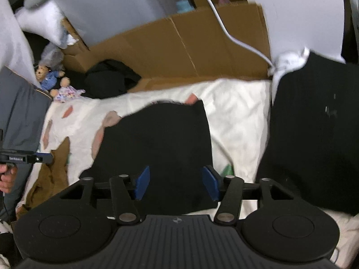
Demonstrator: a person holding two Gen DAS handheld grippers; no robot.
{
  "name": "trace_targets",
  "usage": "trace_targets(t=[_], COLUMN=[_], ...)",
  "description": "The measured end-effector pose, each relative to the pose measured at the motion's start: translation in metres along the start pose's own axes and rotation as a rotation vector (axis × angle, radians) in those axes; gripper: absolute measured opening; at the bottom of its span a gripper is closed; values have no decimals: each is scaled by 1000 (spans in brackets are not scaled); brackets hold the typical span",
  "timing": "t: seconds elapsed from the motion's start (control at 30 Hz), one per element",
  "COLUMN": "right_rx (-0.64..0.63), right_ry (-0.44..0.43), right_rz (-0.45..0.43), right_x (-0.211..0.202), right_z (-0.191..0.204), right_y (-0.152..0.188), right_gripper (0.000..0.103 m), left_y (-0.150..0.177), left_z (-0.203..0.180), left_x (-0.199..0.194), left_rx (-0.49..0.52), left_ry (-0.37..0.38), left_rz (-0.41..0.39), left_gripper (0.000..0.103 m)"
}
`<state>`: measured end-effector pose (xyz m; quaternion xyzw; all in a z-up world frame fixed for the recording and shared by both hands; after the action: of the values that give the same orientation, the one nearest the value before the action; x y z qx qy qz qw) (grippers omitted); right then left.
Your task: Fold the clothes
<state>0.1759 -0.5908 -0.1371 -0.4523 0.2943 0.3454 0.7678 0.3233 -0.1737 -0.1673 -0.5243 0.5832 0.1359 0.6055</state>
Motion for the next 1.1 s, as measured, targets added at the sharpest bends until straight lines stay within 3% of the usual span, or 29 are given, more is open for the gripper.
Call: trace_targets(t=[0.17,0.23,0.27,0.3,0.33,0.37,0.47,0.6,0.7,0.77,0.83,0.93,1.0,1.1], right_rx=[-11,-14,-11,-12,-14,-16,-28,-12,-5,6,27,95,142,171], right_ry=[19,23,33,49,69,90,73,100,112,140,149,189,159,120], right_rz=[26,23,26,37,54,71,87,118,124,119,113,71,42,31], right_x=[31,42,48,55,61,66,71,78,81,83,83,68,55,43], right_z=[-9,-13,-15,-16,-16,-16,-15,-22,-27,-32,-35,-39,-41,-40], right_y=[9,9,8,8,8,8,10,14,20,24,26,29,32,40], right_gripper=[61,62,65,65,65,65,63,34,21,21,22,34,51,57], left_y=[13,18,20,22,22,24,28,36,43,46,50,63,72,83], left_z=[3,8,10,12,17,26,39,51,59,62,68,72,64,46], left_x=[31,47,53,55,58,61,58,60,63,60,49,30,22,18], left_rx=[-1,0,-2,-6,-22,-53,-75,-87,-90,-106,-156,-227,-234,-245], left_ry=[45,46,49,58,67,73,87,86,75,27,-28,64,88,140], left_rz=[-4,17,26,32,44,58,49,67,66,51,29,-17,-16,-18], left_gripper=[74,68,55,24,7,2,1,1,2,3,12,14,16,28])
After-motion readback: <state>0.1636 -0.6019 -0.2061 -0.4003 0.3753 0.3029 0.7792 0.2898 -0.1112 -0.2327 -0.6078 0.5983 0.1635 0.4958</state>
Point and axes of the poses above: each gripper's, at about its wrist camera, not at the fingertips, and x roughly the way its jaws point, z to its left, y to its underside, the point moved 1 cm from there along x, roughly the way its jaws point, and after that the axes turned 3 degrees about x, right-handed, at the moved point
